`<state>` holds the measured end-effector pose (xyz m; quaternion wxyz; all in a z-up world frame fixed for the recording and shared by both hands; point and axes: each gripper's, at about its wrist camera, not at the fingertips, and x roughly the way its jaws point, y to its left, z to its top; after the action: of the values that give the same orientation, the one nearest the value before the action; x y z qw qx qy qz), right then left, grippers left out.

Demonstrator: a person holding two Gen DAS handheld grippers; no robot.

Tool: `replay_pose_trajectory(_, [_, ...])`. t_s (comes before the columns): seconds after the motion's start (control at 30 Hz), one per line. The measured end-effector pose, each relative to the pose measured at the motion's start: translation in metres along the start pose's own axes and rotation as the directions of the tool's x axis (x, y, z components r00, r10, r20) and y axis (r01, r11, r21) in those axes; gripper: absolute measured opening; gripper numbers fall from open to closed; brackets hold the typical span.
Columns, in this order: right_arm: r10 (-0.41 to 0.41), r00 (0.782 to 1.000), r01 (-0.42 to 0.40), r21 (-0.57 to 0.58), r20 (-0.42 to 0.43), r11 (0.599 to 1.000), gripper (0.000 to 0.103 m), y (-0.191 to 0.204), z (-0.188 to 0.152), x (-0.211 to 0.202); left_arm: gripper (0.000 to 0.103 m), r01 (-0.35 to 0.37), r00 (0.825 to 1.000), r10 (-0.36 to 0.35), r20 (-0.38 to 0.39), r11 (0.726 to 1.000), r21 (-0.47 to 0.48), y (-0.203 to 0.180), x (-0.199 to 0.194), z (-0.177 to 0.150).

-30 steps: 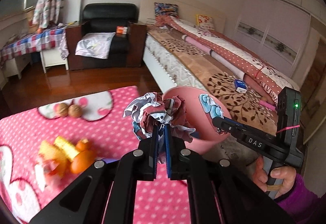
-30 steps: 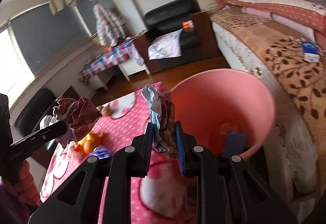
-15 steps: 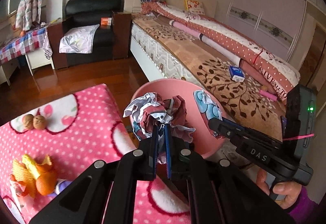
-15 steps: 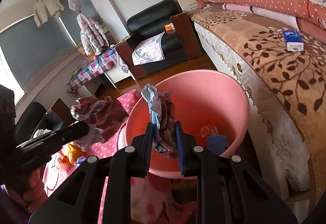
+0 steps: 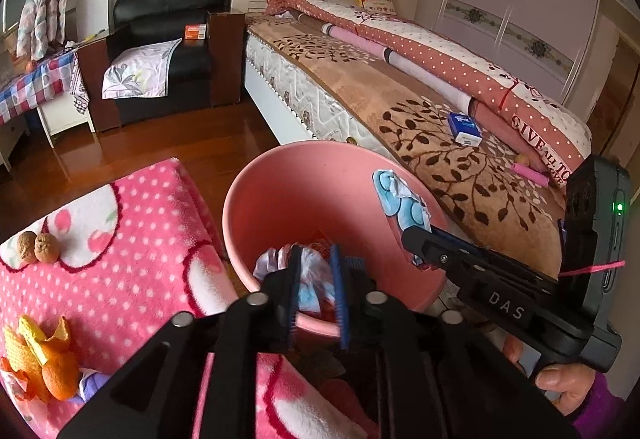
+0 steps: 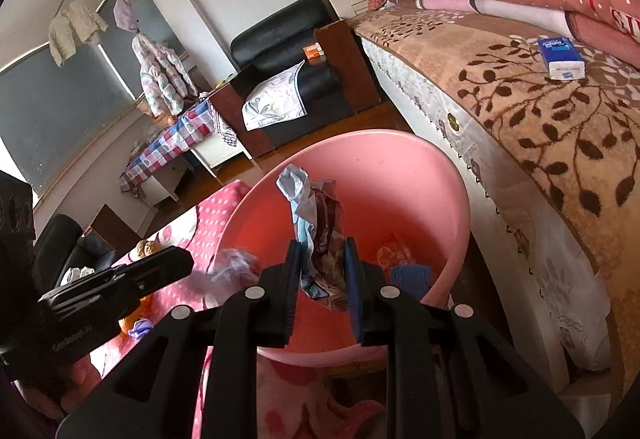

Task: Collect trash
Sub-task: 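Carry both wrappers over the pink bucket and open both tools to drop them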

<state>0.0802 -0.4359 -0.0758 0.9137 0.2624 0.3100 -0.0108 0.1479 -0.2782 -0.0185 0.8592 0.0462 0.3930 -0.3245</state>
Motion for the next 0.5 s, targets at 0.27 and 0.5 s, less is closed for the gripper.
replay_pose_trajectory(0.27, [-0.019, 1.0, 0.019, 0.007, -0.013, 1.0, 0.024, -0.001, -0.002, 0.006, 0.048, 0.009, 1.0, -0.008, 0.003, 0.999, -0.043, 0.008, -0.003, -0.001])
replay_pose_trajectory(0.5, [-0.03, 1.0, 0.03, 0.003, 0.003, 1.0, 0.042, 0.007, -0.001, 0.005, 0.053, 0.007, 1.0, -0.005, 0.031, 0.998, -0.055, 0.015, -0.019, -0.003])
